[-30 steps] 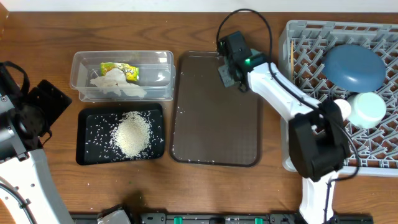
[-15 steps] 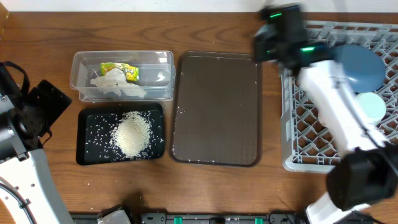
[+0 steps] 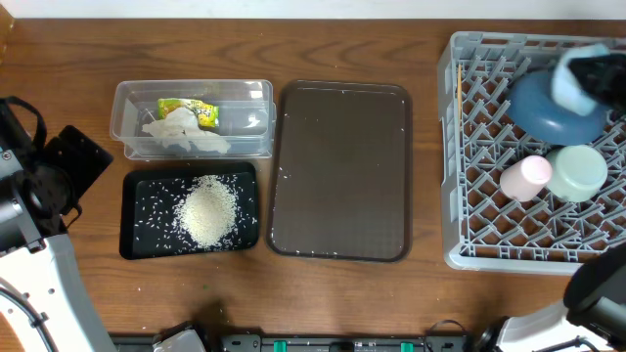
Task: Sort waste into correct bins and load items into the dishwasher rack
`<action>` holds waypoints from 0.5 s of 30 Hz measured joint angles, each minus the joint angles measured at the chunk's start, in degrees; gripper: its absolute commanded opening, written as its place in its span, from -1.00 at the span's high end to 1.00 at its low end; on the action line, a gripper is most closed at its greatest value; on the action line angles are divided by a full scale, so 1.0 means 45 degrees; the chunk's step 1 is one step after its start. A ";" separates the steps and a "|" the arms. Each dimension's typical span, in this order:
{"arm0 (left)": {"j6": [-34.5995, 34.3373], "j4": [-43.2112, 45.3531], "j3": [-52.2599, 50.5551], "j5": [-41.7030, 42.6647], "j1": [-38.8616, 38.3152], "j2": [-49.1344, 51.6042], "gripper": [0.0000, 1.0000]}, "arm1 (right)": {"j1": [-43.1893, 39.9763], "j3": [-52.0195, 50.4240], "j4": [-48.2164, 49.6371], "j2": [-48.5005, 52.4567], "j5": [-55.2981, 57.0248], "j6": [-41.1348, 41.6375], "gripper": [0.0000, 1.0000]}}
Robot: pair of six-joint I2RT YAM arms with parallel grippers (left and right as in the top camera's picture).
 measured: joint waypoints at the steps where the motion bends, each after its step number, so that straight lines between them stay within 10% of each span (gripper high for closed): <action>1: 0.0000 0.0000 0.0000 0.0000 0.0000 0.0000 -0.86 | -0.0238 0.0000 0.0000 0.0000 -0.0146 0.0005 0.98; 15: 0.0000 0.0000 0.0000 0.0005 0.0000 0.0000 -0.86 | -0.4046 -0.2560 0.4673 0.0000 -0.2317 0.1350 0.98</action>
